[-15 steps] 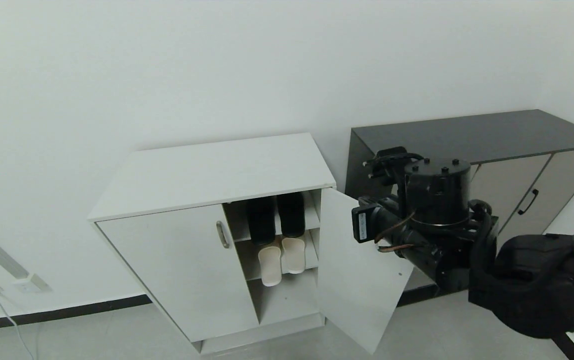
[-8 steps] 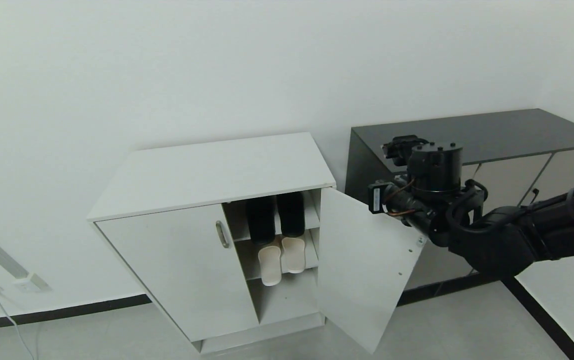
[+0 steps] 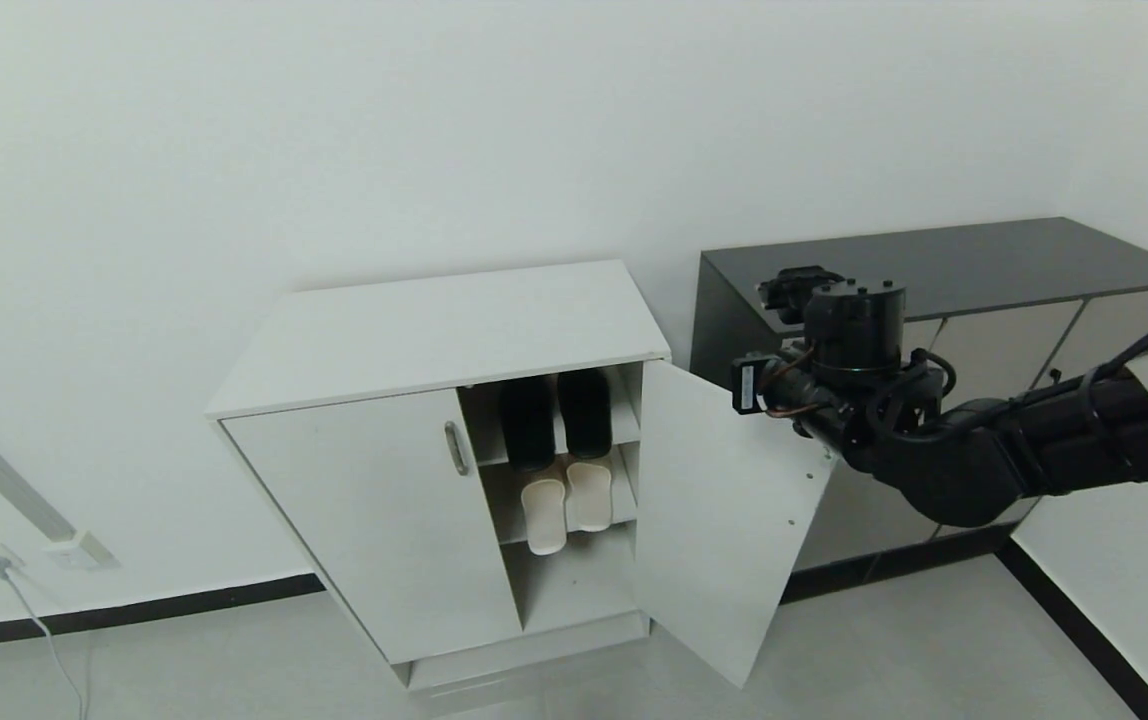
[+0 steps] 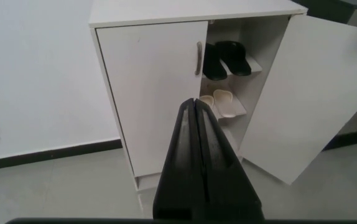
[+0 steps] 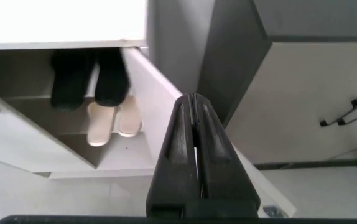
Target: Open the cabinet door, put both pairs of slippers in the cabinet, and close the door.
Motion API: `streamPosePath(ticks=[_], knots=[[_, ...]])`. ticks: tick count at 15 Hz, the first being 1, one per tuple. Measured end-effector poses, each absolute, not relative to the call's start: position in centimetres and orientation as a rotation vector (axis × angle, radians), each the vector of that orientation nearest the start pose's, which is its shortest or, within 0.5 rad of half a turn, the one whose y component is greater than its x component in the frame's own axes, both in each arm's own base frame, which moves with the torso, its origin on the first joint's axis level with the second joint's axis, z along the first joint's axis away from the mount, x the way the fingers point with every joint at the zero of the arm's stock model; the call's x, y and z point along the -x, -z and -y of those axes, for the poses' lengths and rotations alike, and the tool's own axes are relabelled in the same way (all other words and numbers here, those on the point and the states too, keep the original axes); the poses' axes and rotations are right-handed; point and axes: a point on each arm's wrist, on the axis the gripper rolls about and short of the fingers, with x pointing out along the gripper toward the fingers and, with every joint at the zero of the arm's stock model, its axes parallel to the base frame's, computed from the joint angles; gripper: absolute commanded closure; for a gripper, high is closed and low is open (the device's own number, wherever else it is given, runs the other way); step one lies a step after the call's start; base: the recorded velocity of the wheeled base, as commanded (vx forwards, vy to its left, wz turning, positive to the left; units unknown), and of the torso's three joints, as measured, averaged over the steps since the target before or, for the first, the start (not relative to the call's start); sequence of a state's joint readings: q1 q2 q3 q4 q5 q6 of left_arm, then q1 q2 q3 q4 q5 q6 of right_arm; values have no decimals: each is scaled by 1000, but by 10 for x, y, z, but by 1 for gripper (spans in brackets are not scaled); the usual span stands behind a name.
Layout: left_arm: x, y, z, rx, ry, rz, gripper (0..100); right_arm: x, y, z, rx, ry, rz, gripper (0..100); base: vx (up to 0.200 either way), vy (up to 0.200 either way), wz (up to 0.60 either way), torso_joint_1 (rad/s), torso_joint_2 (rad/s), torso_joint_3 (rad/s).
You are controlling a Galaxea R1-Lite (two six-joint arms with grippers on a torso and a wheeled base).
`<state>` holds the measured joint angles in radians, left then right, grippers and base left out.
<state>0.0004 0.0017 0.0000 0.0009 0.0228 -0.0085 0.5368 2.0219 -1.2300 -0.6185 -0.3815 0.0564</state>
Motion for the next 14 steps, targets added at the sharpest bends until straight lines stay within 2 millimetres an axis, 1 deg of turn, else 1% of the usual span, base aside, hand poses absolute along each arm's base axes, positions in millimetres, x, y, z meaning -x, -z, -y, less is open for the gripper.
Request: streamPosePath(ticks=[6,12,14], knots=[[23,-75,0,9,-24,-3,100,-385,-162,-179,19,-108,-193,100,0,0,0,0,0,0],[23,-75,0,8,-24,-3,100,-401,-137,-168,28,-69,-243,100,0,0,0,0,0,0],[23,-75,0,9,-24,-3,100,-404,-131,-167,30,-66,-253,100,0,0,0,0,0,0]])
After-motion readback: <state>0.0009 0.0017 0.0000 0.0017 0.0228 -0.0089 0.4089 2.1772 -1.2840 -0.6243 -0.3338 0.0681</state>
